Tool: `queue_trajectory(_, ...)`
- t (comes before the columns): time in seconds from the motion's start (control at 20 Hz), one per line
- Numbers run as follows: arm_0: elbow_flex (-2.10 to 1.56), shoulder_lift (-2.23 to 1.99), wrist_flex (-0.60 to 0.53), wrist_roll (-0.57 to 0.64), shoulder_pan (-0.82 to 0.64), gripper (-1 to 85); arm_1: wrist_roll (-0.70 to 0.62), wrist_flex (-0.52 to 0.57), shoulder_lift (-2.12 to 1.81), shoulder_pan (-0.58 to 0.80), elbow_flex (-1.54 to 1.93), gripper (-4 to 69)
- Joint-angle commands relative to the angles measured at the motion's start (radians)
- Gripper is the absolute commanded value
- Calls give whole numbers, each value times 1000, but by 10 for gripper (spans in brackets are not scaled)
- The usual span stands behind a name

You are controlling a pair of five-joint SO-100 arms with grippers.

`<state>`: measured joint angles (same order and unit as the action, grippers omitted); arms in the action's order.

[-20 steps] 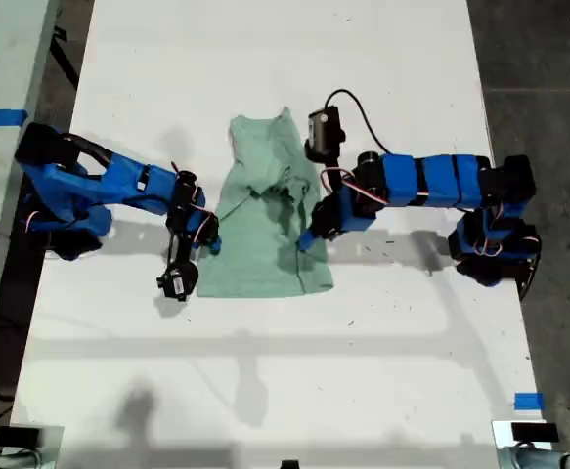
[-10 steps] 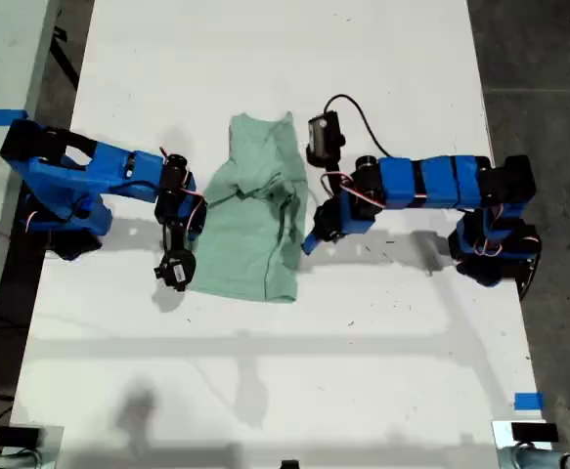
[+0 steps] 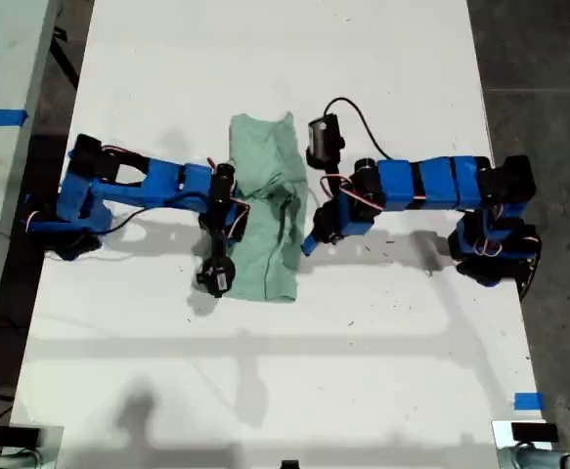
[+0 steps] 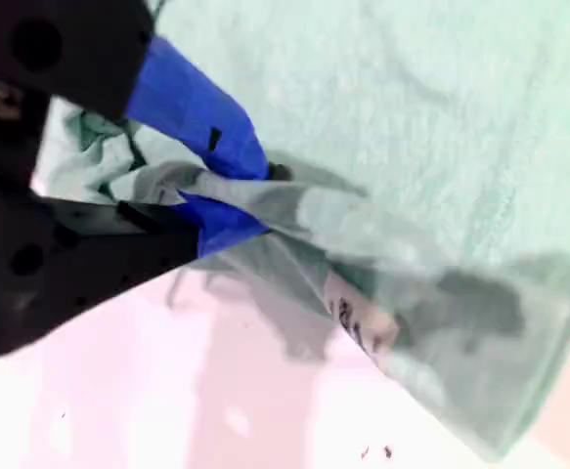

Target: Fold tshirt

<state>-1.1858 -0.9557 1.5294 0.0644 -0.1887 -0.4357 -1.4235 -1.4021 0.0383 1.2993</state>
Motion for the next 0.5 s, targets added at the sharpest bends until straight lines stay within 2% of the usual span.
queue_trajectory(0.0,249,186,49,84,-35,231,17,29,-80,-26,-3,242)
queue_trajectory(0.15,247,186,133,107,-66,252,25,32,-89,-32,8,242)
queue_trajectory(0.45,0,-282,133,67,14,230,25,23,-117,-38,8,243)
